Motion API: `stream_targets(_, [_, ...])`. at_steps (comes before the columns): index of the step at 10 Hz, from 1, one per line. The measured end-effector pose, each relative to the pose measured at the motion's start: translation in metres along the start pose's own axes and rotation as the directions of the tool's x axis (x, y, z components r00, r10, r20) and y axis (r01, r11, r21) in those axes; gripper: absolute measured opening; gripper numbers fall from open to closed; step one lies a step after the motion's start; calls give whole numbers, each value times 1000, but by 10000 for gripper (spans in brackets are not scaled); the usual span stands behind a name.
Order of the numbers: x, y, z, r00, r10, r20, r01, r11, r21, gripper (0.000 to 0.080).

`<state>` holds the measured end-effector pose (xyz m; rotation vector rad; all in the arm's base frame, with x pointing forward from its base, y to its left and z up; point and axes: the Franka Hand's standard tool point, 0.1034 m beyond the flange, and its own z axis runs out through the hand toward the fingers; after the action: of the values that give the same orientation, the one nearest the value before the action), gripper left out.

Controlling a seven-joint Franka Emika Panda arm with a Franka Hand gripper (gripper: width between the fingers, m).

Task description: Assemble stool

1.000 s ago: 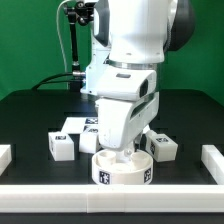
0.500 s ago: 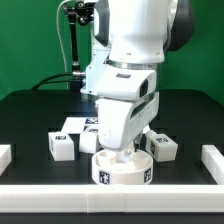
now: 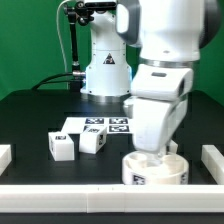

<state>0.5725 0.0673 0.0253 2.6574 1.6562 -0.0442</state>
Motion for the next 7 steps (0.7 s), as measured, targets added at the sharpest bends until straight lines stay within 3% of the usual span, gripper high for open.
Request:
stream_targets(3, [27,-4,2,1000,23,-8,-23,1000,-6,28])
stream_targets(7, [36,-7,7,1000,14,-2,-14,1000,3,28])
